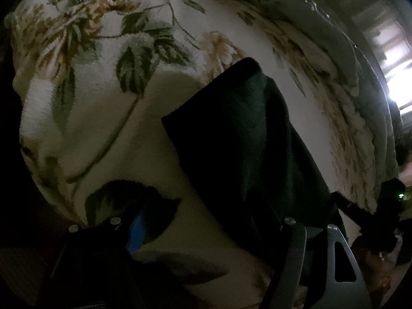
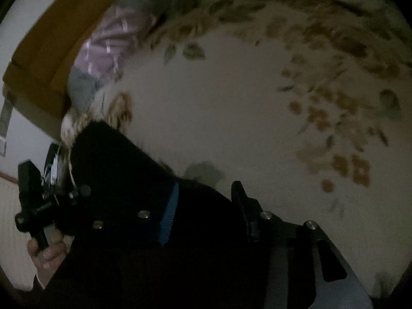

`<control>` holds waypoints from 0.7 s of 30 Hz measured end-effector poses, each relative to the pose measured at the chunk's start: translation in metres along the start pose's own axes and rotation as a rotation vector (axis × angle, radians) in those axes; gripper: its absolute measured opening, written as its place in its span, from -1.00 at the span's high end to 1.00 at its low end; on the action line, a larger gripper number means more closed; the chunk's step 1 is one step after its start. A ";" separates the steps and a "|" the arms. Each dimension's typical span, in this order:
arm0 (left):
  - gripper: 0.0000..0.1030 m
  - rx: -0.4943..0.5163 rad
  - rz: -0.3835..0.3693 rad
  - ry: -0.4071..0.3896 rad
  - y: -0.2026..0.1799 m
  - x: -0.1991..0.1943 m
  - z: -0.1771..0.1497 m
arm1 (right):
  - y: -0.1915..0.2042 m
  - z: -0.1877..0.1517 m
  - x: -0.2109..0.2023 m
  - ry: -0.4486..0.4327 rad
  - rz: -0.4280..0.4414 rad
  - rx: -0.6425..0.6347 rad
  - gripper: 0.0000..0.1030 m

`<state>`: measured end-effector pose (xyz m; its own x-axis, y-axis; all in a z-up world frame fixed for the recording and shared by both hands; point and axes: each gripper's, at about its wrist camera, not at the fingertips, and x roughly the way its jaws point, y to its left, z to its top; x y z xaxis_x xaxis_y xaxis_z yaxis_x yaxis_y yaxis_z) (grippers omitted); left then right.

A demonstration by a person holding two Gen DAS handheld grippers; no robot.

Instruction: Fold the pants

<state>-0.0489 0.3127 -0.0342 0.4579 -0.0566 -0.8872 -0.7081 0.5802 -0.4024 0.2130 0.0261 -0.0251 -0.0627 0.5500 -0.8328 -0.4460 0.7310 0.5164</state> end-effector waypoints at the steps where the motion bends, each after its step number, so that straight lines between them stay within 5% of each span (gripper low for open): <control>1: -0.41 -0.004 -0.005 -0.001 0.000 0.001 0.001 | 0.001 0.000 0.006 0.024 0.001 -0.013 0.16; 6: -0.41 -0.001 0.004 0.007 -0.004 0.011 0.008 | 0.013 -0.007 0.023 0.074 -0.032 -0.108 0.16; 9: -0.38 0.034 0.036 -0.007 -0.011 0.012 0.010 | 0.015 -0.009 0.023 0.072 -0.041 -0.136 0.37; 12: 0.29 0.095 0.051 -0.049 -0.023 0.005 0.007 | 0.023 -0.011 0.019 0.058 -0.080 -0.181 0.55; 13: 0.73 0.114 0.020 -0.055 -0.026 0.002 0.006 | 0.026 -0.013 0.016 0.048 -0.095 -0.195 0.60; 21: 0.80 0.221 -0.067 -0.219 -0.037 -0.040 -0.001 | 0.051 -0.018 -0.030 -0.160 -0.212 -0.252 0.65</control>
<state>-0.0416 0.2924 0.0160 0.6213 0.0623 -0.7811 -0.5497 0.7451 -0.3778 0.1764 0.0395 0.0229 0.1860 0.4676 -0.8641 -0.6416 0.7239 0.2536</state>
